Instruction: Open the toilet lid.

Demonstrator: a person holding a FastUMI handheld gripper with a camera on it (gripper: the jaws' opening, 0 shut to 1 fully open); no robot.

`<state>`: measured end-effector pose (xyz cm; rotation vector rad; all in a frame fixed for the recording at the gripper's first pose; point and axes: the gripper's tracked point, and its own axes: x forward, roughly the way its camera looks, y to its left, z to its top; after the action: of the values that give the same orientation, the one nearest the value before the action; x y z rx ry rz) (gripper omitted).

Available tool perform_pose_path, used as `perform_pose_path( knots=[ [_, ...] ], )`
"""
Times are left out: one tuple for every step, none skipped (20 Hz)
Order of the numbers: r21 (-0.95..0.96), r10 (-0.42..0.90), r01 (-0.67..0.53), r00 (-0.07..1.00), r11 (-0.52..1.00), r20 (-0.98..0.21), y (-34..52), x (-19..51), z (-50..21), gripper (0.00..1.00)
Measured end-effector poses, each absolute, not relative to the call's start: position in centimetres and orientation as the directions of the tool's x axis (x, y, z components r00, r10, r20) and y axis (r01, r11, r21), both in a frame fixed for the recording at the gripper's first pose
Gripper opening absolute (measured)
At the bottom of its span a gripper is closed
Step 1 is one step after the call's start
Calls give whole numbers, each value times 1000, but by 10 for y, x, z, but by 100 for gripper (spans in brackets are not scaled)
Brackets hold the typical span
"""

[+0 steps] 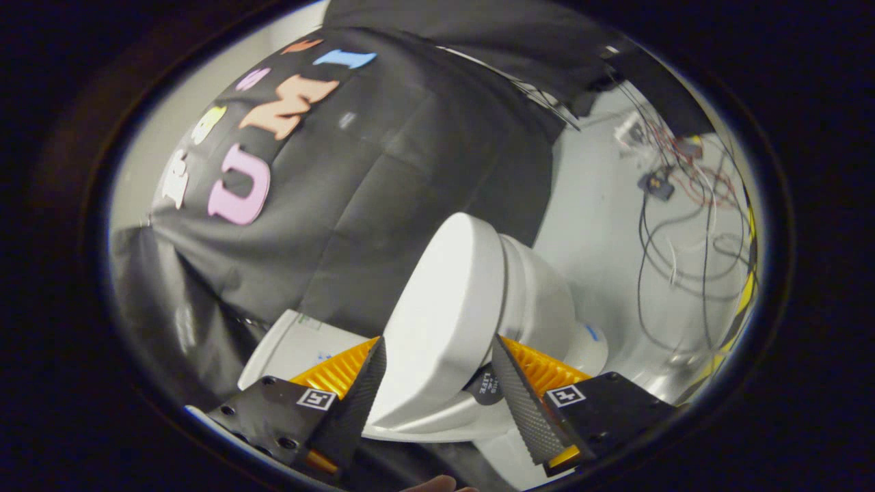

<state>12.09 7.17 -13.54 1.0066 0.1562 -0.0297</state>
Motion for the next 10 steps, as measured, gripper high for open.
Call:
perform_pose_path(
  knots=[
    [862, 45, 85, 991, 500, -124, 69, 122, -135, 96],
    [881, 29, 80, 994, 466, -105, 65, 121, -135, 95],
    [885, 20, 94, 993, 456, -116, 60, 119, -136, 93],
    [880, 20, 122, 989, 458, -147, 59, 119, -144, 92],
    [874, 28, 134, 986, 467, -166, 58, 113, -149, 92],
    [865, 19, 160, 981, 475, -192, 53, 107, -155, 93],
    [864, 20, 170, 979, 473, -204, 50, 104, -160, 92],
    [871, 33, 166, 978, 462, -204, 52, 103, -161, 92],
    [879, 35, 168, 978, 447, -204, 52, 104, -163, 92],
    [885, 51, 171, 976, 433, -213, 54, 106, -167, 85]
  ],
)
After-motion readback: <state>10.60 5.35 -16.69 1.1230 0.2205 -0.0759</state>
